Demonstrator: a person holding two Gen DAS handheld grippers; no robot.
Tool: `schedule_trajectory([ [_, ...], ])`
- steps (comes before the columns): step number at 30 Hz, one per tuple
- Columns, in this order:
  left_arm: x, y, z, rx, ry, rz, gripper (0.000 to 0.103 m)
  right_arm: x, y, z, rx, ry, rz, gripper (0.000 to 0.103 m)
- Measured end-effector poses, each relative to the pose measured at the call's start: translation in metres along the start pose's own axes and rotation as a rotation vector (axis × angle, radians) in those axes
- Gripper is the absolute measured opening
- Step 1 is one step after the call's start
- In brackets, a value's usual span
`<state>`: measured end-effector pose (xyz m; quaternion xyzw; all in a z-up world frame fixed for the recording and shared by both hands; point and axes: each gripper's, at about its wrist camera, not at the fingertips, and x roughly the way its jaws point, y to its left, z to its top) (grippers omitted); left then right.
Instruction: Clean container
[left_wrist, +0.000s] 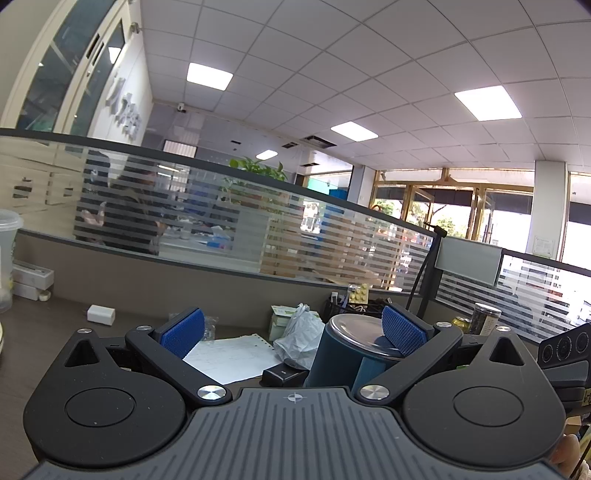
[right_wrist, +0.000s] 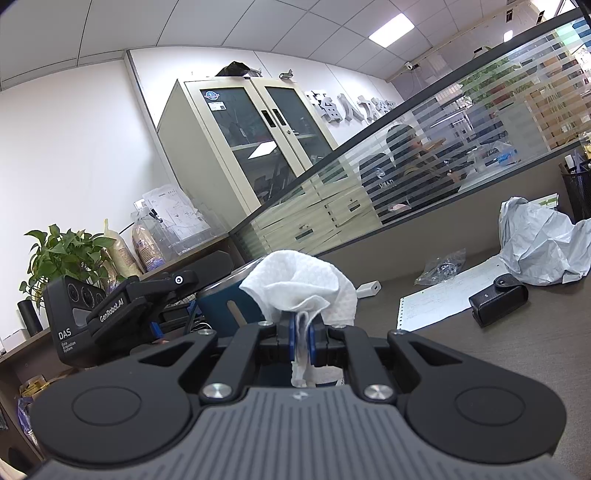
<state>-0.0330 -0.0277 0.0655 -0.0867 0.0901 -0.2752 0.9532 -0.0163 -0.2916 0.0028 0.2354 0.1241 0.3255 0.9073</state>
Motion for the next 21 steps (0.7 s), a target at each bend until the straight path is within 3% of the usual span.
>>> schedule_trajectory([
  [21,0.003,0.001,-0.001,-0.001,0.0,0.0,0.103,0.009,-0.008,-0.015,-0.007,0.068,-0.051,0.012],
])
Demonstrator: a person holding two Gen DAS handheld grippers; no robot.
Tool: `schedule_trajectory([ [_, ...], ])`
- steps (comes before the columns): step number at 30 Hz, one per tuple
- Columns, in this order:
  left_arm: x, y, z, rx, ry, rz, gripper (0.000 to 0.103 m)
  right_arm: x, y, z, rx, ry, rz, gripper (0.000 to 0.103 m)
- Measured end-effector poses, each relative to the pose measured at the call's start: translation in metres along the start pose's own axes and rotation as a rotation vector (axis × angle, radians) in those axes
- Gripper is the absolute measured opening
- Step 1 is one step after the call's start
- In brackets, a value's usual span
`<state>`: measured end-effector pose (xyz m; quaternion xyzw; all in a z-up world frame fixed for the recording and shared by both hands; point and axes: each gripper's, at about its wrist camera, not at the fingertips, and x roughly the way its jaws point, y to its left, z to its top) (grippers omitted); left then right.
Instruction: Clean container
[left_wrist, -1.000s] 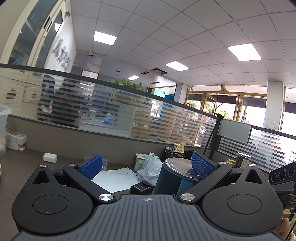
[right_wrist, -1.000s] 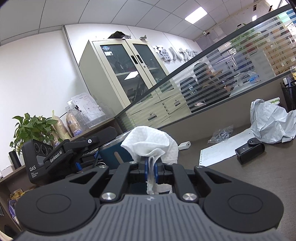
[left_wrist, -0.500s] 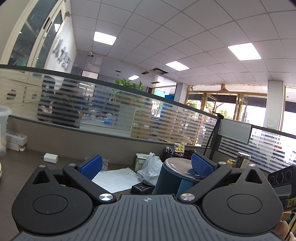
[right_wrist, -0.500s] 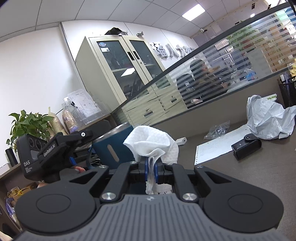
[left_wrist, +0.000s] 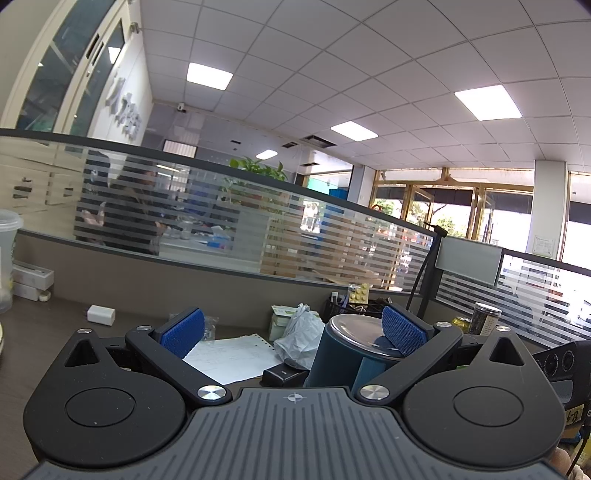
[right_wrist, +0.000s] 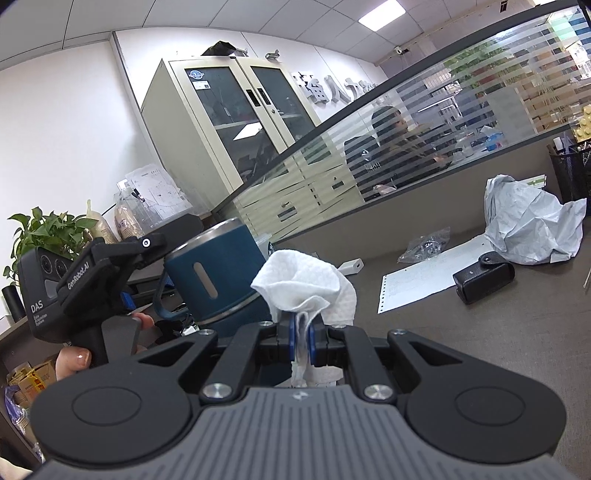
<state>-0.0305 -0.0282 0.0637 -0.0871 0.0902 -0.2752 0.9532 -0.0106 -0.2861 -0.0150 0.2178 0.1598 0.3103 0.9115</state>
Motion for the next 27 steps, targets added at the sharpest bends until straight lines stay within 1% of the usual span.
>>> schedule_trajectory([
  [8,0.0,0.0,0.0,0.005,0.001,0.0,0.103,0.001,-0.001,-0.007,-0.023,0.037,-0.017,0.012],
  [10,0.0,0.0,0.0,0.007,0.001,-0.001,0.103,-0.003,0.001,-0.006,-0.034,0.033,-0.01,0.012],
  [13,0.0,0.0,0.0,0.008,0.002,-0.001,0.103,-0.014,0.006,-0.001,-0.055,0.008,0.009,0.012],
  [16,0.0,0.001,0.0,0.007,0.002,-0.003,0.103,-0.031,0.013,0.007,-0.086,-0.023,0.062,0.012],
  [17,0.0,0.001,-0.001,0.006,0.002,-0.003,0.103,-0.037,0.016,0.009,-0.104,-0.025,0.097,0.012],
  [18,0.0,0.001,-0.001,0.005,0.002,-0.004,0.103,-0.041,0.02,0.01,-0.125,-0.018,0.135,0.012],
  [19,0.0,0.001,-0.001,0.005,0.002,-0.004,0.103,-0.042,0.021,0.01,-0.138,-0.014,0.152,0.012],
  [22,-0.001,0.0,-0.001,0.008,0.002,-0.004,0.103,-0.035,0.027,0.004,-0.189,0.029,0.178,0.012],
  [23,-0.001,0.0,-0.001,0.009,0.002,-0.003,0.103,-0.026,0.027,0.0,-0.197,0.06,0.159,0.012],
  [27,-0.001,0.001,0.0,0.01,0.003,0.004,0.103,-0.005,0.021,-0.009,-0.194,0.124,0.127,0.012],
])
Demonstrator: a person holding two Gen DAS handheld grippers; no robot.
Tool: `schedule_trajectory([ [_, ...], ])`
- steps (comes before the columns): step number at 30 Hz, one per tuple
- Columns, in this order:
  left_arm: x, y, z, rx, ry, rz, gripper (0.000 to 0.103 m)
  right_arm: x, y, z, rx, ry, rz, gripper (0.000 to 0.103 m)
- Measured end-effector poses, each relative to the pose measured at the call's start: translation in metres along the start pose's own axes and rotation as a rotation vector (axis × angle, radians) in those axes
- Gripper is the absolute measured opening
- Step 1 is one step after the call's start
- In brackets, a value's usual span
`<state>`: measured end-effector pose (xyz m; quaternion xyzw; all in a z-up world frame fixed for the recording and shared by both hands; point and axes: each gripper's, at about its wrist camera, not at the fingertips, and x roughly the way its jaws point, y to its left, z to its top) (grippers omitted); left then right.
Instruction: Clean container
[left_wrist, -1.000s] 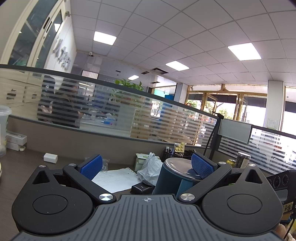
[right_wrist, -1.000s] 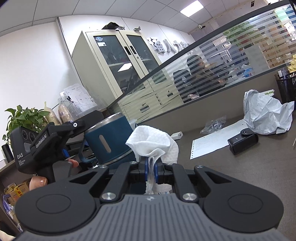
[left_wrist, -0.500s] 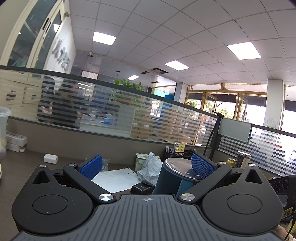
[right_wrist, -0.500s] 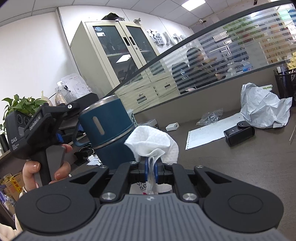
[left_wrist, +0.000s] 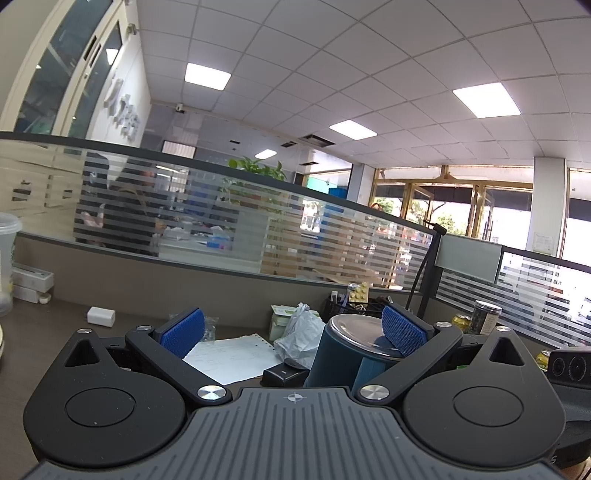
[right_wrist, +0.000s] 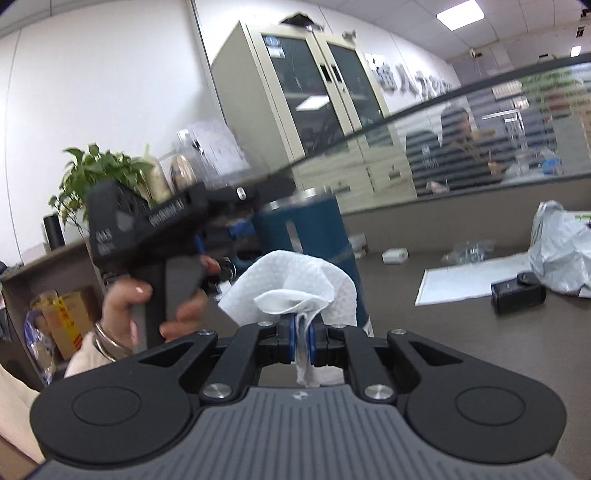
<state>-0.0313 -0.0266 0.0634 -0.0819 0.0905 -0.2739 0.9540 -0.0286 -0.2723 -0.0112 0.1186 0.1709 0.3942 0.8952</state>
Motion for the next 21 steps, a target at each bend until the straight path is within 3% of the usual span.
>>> schedule_trajectory([
  [12,0.001,0.0,0.0,-0.006,-0.001,-0.006,0.103,0.003,-0.008,-0.002,0.0,0.003,-0.091,0.012],
  [21,0.0,-0.001,0.0,-0.002,-0.001,-0.005,0.103,-0.011,-0.013,0.015,0.043,-0.097,0.017,0.012],
])
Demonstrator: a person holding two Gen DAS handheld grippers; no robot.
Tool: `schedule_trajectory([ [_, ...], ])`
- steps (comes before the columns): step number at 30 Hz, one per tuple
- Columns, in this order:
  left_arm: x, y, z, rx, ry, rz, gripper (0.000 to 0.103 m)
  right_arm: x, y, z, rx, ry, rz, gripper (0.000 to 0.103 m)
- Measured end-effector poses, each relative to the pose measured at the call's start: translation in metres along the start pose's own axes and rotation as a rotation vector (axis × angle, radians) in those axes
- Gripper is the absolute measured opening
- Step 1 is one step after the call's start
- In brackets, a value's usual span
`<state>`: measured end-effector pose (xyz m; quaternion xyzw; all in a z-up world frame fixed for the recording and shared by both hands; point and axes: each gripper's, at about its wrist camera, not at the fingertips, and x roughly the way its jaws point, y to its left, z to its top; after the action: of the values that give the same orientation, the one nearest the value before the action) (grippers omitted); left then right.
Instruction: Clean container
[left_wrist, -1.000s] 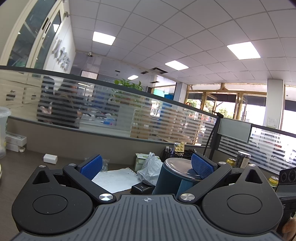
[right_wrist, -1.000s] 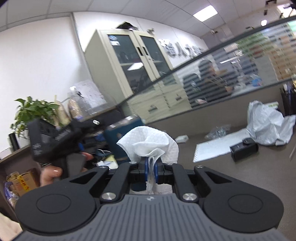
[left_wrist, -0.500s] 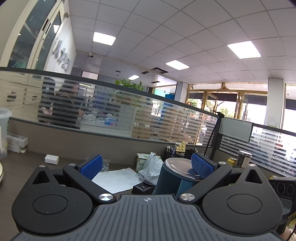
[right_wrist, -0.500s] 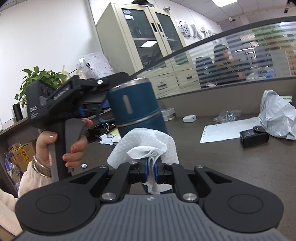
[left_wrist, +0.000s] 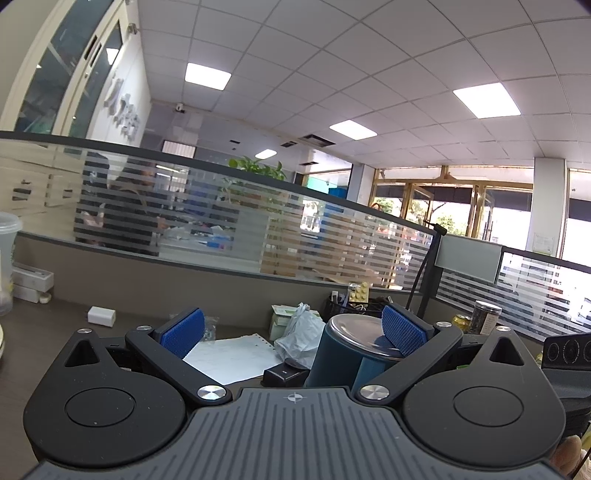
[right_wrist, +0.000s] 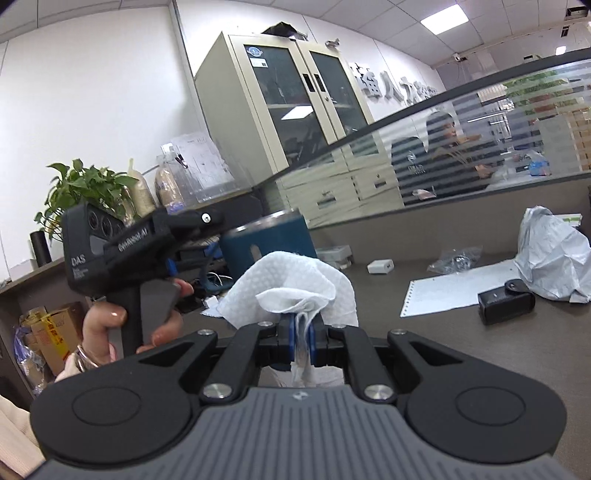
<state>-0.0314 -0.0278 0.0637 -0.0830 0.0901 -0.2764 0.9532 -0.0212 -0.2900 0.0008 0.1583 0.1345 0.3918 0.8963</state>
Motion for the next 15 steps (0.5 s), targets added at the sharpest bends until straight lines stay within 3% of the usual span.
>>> schedule_trajectory([
  [15,0.0,0.0,-0.001,-0.01,-0.002,0.001,0.103,0.006,-0.006,-0.014,0.043,0.04,0.0,0.012],
])
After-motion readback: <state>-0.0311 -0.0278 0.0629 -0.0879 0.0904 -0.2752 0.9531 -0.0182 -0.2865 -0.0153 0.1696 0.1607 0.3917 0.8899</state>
